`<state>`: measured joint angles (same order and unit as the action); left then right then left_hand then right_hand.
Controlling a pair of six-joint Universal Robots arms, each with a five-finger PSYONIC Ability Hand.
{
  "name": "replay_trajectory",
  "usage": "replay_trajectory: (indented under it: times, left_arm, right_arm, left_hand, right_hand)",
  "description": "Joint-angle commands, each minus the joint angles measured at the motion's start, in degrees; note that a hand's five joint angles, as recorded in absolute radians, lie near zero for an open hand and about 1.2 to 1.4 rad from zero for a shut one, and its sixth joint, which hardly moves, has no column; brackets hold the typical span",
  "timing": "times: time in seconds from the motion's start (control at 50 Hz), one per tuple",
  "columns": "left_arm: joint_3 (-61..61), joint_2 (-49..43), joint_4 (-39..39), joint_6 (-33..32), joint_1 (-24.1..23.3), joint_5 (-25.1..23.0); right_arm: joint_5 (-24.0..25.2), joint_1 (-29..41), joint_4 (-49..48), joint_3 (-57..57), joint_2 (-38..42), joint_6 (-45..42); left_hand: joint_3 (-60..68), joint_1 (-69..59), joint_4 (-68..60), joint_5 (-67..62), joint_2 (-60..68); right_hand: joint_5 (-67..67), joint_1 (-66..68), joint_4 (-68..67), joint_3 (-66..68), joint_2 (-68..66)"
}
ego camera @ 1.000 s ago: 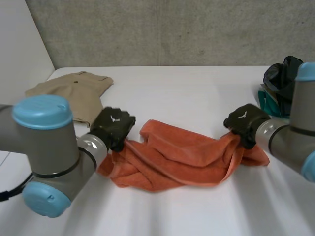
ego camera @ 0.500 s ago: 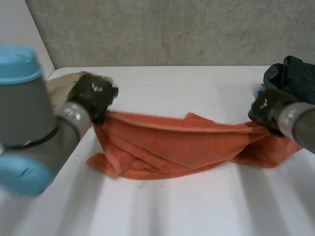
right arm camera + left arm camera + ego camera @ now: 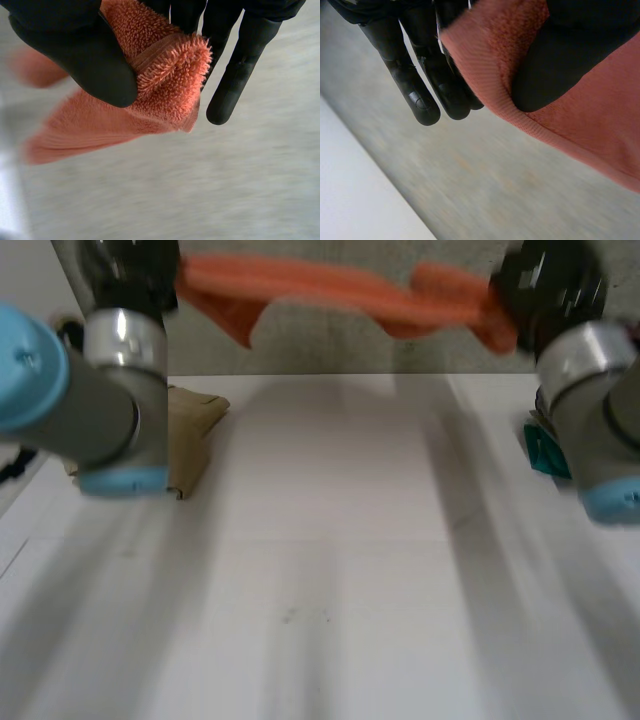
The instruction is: Fold the laundry.
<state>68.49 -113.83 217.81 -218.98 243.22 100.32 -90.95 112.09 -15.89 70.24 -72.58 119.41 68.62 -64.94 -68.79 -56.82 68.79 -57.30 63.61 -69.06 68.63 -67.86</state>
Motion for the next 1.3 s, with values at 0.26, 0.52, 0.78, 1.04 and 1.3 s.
replay_trajectory:
  times: [0.26,0.52,0.78,1.04,1.3]
  left_arm:
    - [28.36,-0.08,-1.25,3.21,0.32,-0.56]
    - [34.51,6.95,-3.44,5.31,2.26,-0.47]
    - [34.69,8.97,-5.56,7.69,4.01,-0.56]
    - [34.96,9.59,-5.99,9.19,4.37,-0.56]
    - [34.34,9.59,-5.99,9.28,4.45,-0.65]
  right_arm:
    - [12.63,-4.42,18.61,17.3,8.59,23.4]
    - [18.96,-15.75,24.13,16.6,4.11,34.05]
    - [20.54,-22.09,27.4,22.48,3.76,40.81]
    - [26.43,-22.62,21.17,29.08,5.08,45.46]
    - [26.17,-15.86,14.57,26.36,11.48,49.6]
  left_hand:
    - [11.38,-15.06,-11.21,-13.18,11.21]
    - [11.38,-15.06,-11.21,-13.18,11.21]
    - [11.38,-15.06,-11.21,-13.18,11.21]
    - [11.38,-15.06,-11.21,-13.18,11.21]
    - [11.38,-15.06,-11.21,-13.18,11.21]
  right_hand:
    - [-5.39,9.08,-3.63,4.07,-4.83]
    - [47.12,-43.42,48.88,-48.44,47.68]
    - [39.9,-36.2,41.65,-41.22,40.45]
    - [33.17,-29.48,34.93,-34.49,33.73]
    - [29.65,-25.95,31.4,-30.97,30.2]
